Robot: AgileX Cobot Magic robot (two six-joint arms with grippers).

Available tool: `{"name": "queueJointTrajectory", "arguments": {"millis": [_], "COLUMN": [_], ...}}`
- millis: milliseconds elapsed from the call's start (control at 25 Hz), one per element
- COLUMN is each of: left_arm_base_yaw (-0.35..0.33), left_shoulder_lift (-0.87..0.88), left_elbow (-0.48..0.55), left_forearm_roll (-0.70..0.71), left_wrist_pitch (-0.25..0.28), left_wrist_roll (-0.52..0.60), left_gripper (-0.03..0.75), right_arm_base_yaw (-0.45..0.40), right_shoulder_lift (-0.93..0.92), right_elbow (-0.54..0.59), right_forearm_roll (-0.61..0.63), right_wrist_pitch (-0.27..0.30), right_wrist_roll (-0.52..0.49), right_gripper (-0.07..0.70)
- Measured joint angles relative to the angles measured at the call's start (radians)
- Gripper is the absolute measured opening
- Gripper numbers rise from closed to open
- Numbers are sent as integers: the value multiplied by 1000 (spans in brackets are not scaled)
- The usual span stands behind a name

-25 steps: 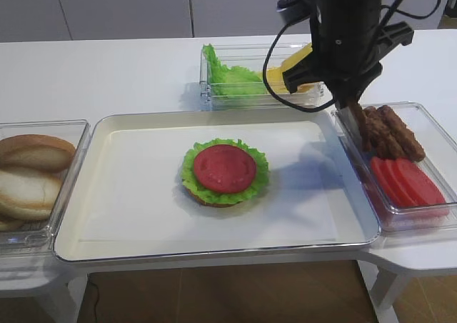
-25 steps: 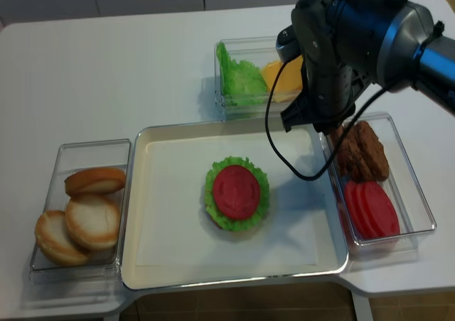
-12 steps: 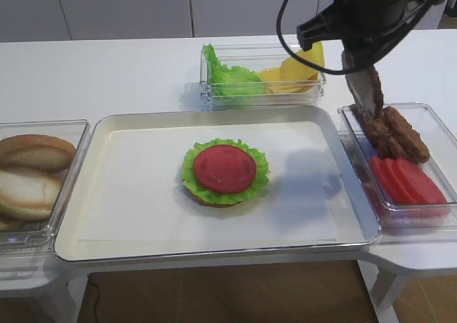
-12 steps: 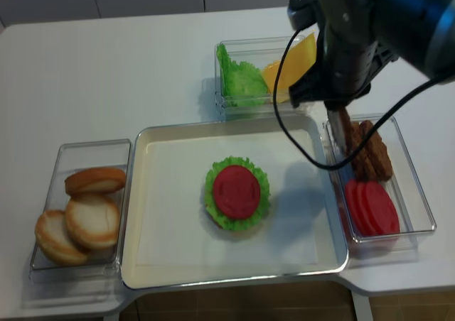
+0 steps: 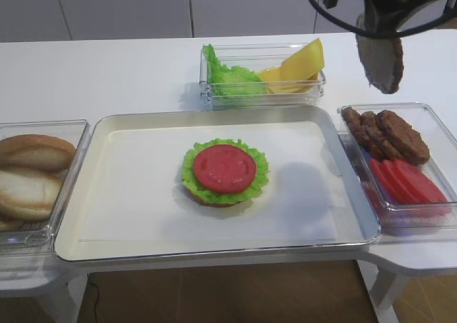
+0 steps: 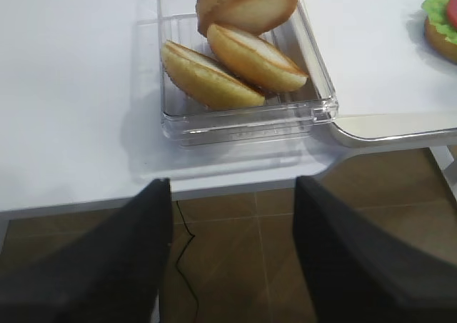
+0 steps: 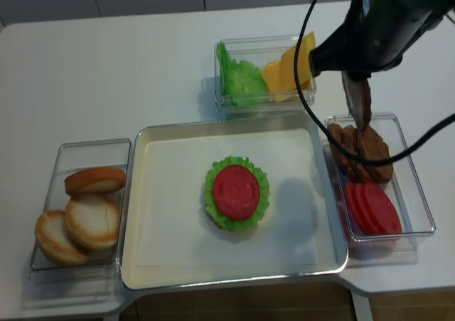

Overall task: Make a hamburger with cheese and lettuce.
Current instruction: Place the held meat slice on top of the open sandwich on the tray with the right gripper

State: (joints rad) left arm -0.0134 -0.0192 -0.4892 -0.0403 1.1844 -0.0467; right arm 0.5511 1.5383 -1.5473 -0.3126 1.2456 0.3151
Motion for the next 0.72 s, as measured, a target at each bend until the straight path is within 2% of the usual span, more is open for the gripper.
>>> {"name": "queueJointTrajectory", "arguments": {"millis": [120, 440, 720], "left_arm_base_yaw": [0, 0, 0], "left_shoulder_lift": [0, 0, 0], "left_elbow": [0, 0, 0], "left_forearm_roll": [0, 0, 0], "left_wrist_pitch": [0, 0, 0], "left_wrist_roll": [0, 0, 0], "left_gripper": [405, 405, 405], "right_arm_base_yaw": [16, 146, 252], "right_shoulder_lift": [-2, 46, 142], "right_elbow": [0, 0, 0], "right_forearm_roll": [18, -9, -41], "right_wrist_pitch": [6, 4, -71], "right_wrist_roll": [-6, -6, -5], "right_gripper": [109, 109, 108]}}
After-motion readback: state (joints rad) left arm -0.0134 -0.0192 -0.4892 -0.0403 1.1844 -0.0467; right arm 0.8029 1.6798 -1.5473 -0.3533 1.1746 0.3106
